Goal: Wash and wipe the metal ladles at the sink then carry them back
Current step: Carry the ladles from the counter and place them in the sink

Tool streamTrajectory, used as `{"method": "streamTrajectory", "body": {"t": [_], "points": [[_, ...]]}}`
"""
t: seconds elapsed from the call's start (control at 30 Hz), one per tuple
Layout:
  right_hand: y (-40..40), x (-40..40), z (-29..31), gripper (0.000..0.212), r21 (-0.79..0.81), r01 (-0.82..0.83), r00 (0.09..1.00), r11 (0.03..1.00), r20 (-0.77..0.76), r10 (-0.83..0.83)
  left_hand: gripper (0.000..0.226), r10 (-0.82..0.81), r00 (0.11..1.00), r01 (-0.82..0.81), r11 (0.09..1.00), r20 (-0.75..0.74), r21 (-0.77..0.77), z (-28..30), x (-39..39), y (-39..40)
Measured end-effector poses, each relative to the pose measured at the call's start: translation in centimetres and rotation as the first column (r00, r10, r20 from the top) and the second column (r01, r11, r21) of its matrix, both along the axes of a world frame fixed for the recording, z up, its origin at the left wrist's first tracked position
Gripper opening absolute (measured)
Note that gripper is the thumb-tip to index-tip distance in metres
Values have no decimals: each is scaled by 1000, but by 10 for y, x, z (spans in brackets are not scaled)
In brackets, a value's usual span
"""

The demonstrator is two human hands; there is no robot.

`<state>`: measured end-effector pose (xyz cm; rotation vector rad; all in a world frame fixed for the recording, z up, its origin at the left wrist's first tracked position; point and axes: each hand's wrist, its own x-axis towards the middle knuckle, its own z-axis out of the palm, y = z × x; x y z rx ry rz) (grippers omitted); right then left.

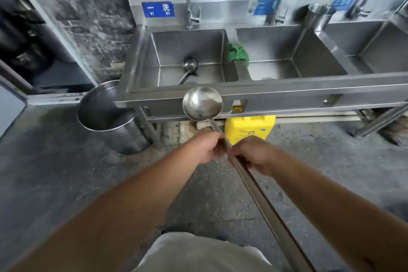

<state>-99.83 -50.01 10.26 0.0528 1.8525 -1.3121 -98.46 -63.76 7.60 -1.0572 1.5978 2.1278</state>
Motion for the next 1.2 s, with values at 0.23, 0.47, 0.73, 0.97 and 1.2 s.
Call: {"method": "streamTrajectory", "body": {"t": [0.23, 0.47, 0.73, 0.97, 1.2], "points": [[-48, -84, 6, 8, -68, -4, 999, 998, 42, 7, 19, 77, 997, -75, 996, -23, 57, 1, -74, -46], [-116, -176, -7, 9, -89, 16, 997, 996, 79, -9, 17, 71, 997, -68, 993, -30, 94, -13, -170, -114], [-202, -275, -21, 12, -70, 121, 982, 990, 152, -110, 19, -40, 999, 40, 999, -2, 18, -27, -279, -203], [-254, -349, -45, 10, -30, 190, 957, 981, 230, -178, 18, -27, 1000, 27, 998, 9, 57, -51, -352, -252], [-280, -422, -74, 21, 7, 217, 912, 976, 356, -205, 19, -21, 998, 17, 998, 63, 64, -83, -416, -274]]}}
